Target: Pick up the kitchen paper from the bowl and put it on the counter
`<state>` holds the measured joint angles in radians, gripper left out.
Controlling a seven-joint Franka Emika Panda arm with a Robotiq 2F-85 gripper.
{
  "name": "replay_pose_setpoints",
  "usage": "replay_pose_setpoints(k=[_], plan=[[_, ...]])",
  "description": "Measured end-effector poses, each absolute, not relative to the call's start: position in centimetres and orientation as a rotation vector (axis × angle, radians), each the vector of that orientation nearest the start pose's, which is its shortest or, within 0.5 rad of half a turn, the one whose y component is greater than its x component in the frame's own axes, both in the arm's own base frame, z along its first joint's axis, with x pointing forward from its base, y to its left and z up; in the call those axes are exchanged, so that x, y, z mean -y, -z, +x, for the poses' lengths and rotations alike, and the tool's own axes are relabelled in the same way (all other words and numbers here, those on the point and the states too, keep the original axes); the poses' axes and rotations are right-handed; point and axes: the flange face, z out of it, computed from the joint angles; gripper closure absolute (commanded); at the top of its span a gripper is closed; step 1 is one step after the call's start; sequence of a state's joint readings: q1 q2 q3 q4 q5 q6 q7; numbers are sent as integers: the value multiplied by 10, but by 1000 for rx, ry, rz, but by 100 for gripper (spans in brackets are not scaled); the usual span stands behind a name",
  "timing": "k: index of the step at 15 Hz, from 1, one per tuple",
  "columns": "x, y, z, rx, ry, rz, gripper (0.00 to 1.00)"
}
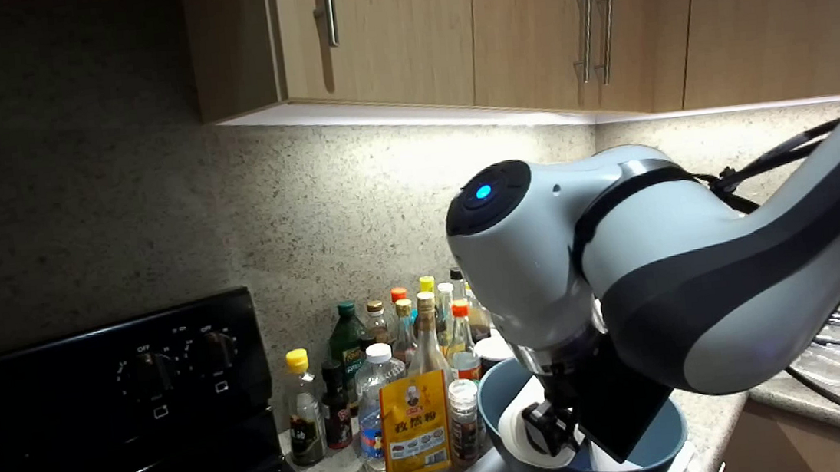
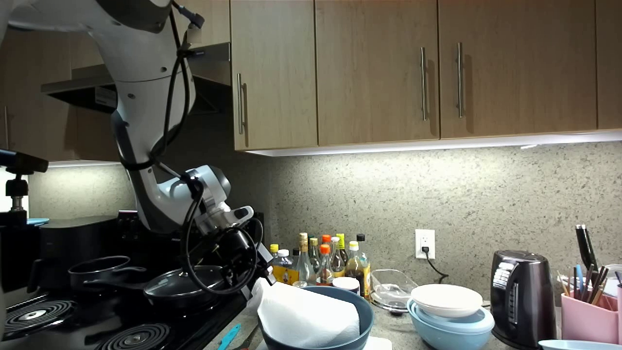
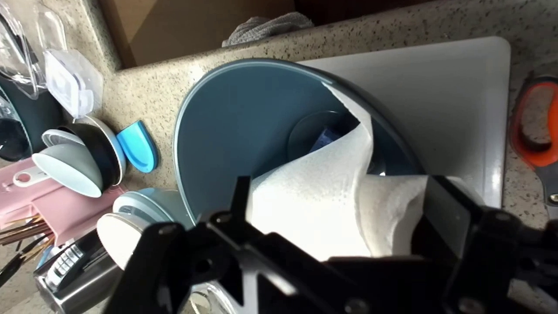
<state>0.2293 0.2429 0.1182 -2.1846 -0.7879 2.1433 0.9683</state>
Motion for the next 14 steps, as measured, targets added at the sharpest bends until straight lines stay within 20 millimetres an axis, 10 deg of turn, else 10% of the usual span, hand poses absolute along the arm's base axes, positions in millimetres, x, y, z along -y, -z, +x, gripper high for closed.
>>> replay_pose_setpoints(k=[14], plan=[[-146,-255,518,131,-168,2548,0]])
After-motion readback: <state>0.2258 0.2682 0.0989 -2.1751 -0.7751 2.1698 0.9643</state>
